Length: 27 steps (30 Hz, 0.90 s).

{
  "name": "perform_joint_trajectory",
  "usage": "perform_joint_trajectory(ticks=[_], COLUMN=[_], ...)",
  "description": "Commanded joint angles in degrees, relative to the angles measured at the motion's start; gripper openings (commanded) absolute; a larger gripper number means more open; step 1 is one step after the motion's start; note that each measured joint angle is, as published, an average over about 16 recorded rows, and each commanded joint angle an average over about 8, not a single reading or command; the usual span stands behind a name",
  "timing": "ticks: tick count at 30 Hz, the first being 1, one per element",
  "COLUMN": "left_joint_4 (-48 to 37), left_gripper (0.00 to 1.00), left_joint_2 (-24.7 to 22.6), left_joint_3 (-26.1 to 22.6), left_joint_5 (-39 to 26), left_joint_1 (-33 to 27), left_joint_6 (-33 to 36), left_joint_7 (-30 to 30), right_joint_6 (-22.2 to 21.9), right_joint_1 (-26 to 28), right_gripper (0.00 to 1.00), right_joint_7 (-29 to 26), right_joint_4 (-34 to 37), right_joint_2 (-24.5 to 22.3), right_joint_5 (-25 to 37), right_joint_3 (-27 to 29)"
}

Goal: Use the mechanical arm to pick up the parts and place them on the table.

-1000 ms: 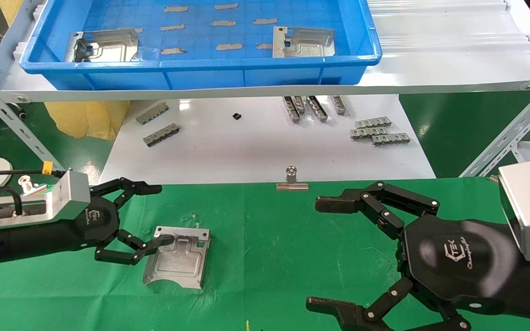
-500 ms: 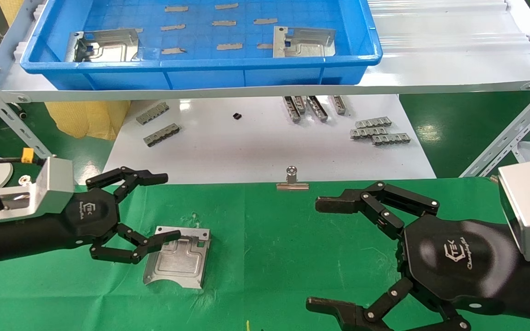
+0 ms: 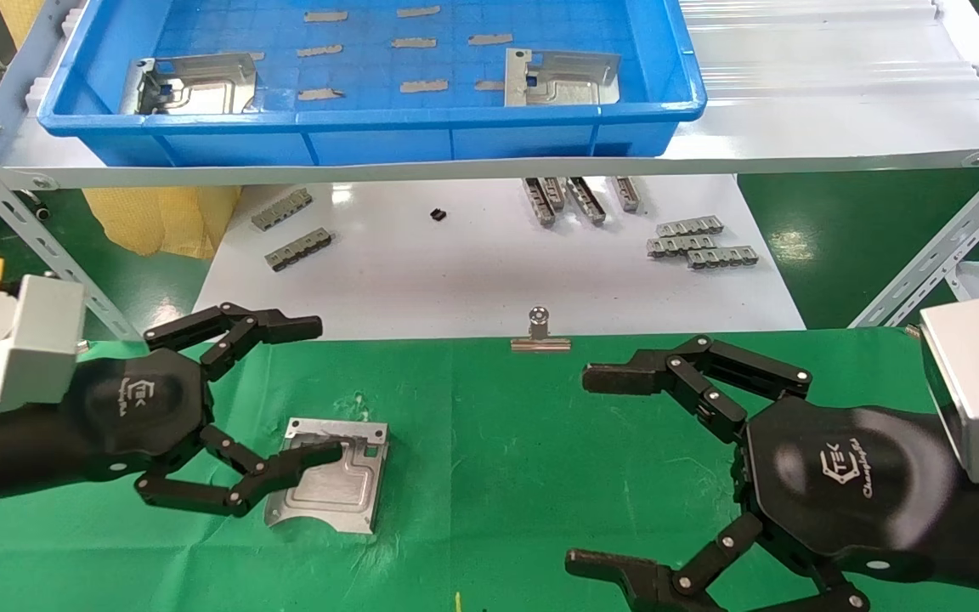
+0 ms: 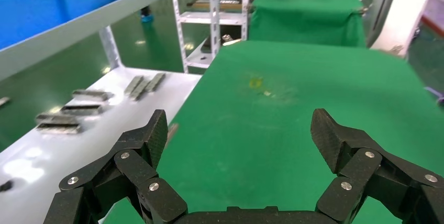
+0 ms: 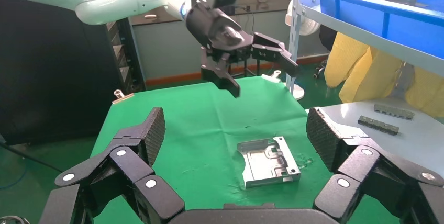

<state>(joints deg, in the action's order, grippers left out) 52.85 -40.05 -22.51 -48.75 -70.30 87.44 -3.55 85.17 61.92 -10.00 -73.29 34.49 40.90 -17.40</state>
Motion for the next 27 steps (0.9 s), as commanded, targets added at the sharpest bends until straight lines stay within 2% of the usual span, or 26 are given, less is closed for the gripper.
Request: perform_joint_trajectory(ticks=[1,17,27], left_joint_4=[2.39,20.64,22.43], left_gripper=[1.0,1.0,1.0], left_joint_2=[0.58,4.98,5.47], left_joint_3=[0.75,6.44,7.08], left_joint_5=[0.79,6.86,7.62], left_joint_1=[1.01,8.68,9.51], left_joint_6=[-0.2,-1.7,-1.91], left_joint_7=[1.65,14.14,14.95], right_joint_6=[0.0,-0.02,-0.04], right_joint_1=[0.0,0.0,0.0], right_gripper=[1.0,1.0,1.0], right_joint_7=[0.0,0.02,0.03], right_joint_4=[0.0,0.01,0.02], right_joint_2=[0.0,-0.02,-0.03], right_joint_5=[0.0,-0.03,-0.05], right_joint_3=[-0.01,-0.04,-0.04])
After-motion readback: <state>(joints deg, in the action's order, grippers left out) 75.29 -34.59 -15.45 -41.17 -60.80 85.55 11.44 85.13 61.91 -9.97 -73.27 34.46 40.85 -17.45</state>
